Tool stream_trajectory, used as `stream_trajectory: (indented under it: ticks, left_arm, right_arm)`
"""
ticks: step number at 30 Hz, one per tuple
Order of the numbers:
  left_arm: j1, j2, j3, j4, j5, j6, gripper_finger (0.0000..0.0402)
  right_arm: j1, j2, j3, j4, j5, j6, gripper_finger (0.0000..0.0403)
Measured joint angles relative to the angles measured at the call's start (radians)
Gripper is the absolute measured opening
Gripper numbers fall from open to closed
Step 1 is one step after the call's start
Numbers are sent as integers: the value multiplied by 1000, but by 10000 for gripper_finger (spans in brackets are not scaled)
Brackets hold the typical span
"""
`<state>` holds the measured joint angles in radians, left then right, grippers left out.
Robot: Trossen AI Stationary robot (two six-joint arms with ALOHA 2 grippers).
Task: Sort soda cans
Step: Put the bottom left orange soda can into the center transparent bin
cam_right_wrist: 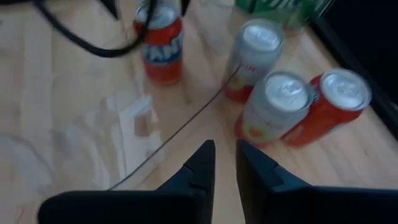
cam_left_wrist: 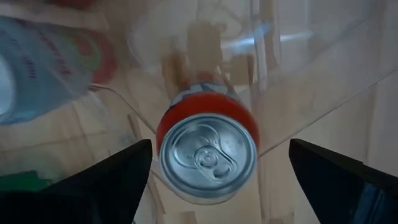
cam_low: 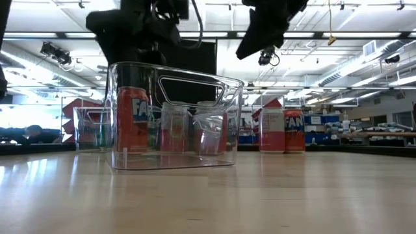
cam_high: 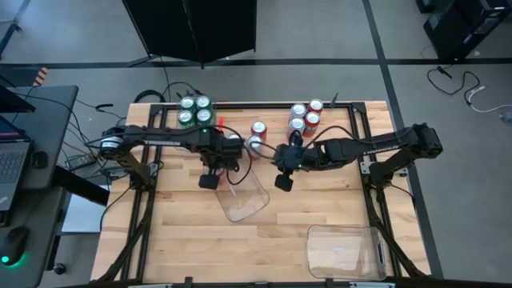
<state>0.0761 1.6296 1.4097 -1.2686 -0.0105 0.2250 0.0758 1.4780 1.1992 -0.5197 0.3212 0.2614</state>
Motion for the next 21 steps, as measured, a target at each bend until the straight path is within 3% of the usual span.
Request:
stream_trajectory:
  ticks: [9,21]
  left_arm:
    - [0,-201,-43,162,65,-54,380]
    - [1,-541,-467,675,176,-100,381]
  right_arm:
    - [-134,17,-3,135,4,-54,120]
    - [-291,165,-5,329,4,-4,232]
